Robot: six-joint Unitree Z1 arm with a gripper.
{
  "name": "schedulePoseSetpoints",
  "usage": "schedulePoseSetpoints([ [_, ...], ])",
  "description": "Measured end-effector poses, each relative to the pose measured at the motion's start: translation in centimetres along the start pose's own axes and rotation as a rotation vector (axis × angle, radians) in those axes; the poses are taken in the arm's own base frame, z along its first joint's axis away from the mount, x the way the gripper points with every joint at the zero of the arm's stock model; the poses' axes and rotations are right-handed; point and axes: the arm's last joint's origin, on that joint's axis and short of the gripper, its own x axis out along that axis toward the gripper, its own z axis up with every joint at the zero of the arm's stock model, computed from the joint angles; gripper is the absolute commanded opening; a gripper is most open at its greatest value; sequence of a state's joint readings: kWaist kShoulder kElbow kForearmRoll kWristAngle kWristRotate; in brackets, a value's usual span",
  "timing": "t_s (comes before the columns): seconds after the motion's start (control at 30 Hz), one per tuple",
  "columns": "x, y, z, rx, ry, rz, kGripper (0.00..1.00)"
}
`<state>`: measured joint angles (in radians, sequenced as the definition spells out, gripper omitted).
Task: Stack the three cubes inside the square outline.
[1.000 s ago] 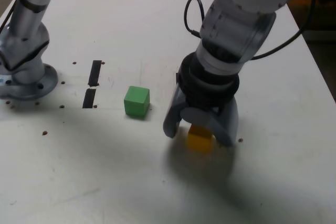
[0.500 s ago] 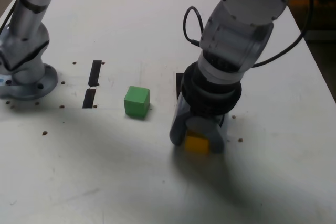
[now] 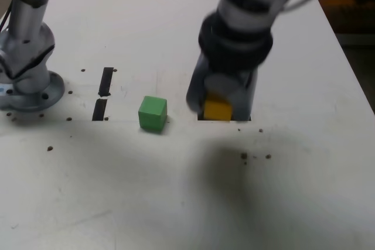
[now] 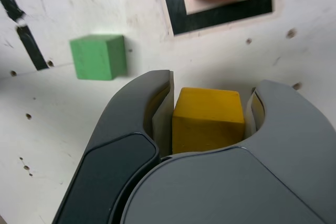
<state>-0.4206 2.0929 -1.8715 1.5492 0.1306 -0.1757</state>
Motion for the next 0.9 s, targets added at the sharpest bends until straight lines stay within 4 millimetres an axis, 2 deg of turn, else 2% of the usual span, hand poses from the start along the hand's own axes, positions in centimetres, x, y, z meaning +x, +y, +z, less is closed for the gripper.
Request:
schedulePoseSetpoints([
  [0.1, -1.3, 1.6, -0.7, -0.019, -0.031, 0.009, 0.13],
  [0.2, -1.7, 3.3, -0.9, -0.037, -0.032, 0.012, 0.15],
  [0.3, -1.0, 5.5, -1.0, -0.053, -0.005, 0.005, 0.16],
  [0.37, -0.3, 6.2, -0.7, -0.064, 0.019, 0.003, 0.16],
  [0.57, 2.0, 7.2, 0.2, -0.083, 0.08, 0.022, 0.16],
  [0.9, 4.2, 7.0, 1.4, -0.094, 0.07, 0.0, 0.16],
])
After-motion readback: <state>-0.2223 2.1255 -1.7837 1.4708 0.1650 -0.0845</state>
